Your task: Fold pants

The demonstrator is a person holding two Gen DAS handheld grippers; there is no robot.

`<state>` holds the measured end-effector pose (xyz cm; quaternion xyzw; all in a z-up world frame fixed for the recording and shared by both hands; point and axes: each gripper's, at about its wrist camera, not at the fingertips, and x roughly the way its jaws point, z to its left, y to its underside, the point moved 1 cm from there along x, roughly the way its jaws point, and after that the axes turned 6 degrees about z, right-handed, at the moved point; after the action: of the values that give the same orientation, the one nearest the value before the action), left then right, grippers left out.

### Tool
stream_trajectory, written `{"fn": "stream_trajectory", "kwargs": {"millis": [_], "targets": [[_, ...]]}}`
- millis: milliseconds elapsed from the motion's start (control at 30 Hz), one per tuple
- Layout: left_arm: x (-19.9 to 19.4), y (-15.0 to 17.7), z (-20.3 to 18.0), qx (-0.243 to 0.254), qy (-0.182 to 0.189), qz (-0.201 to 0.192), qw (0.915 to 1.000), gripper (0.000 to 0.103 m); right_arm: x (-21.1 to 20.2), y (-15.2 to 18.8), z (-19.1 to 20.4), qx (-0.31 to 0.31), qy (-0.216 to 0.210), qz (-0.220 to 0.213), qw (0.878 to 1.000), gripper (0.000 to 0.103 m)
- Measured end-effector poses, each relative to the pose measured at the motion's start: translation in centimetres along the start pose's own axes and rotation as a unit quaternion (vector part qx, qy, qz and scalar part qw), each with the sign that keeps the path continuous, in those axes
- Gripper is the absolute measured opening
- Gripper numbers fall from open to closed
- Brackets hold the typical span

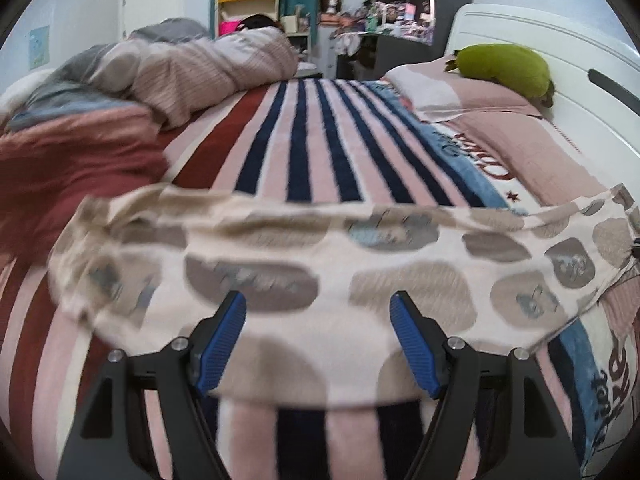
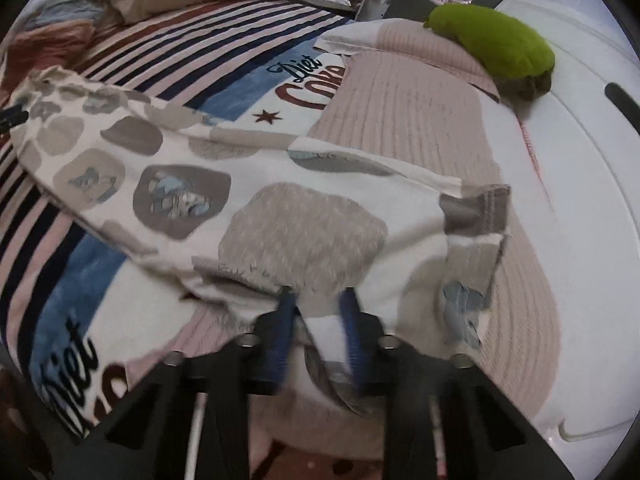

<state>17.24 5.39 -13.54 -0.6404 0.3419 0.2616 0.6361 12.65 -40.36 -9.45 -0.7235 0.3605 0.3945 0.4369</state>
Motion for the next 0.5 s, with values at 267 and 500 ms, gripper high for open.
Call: {"fn": "stream_trajectory", "kwargs": {"millis": [267, 500], "targets": [[-1.1, 2.5, 1.5, -0.042, -0.014, 0.013, 0.9989, 0.071, -0.8, 3.8, -1.4, 0.055, -0.029, 0.007, 0.998, 0.006], [-2.9, 2.3, -0.7, -0.032, 0.002, -0.002, 0.9995, 0.071, -2.1, 6.5, -2.4, 0.114, -0.059, -0.026, 0.991, 0.029]]}}
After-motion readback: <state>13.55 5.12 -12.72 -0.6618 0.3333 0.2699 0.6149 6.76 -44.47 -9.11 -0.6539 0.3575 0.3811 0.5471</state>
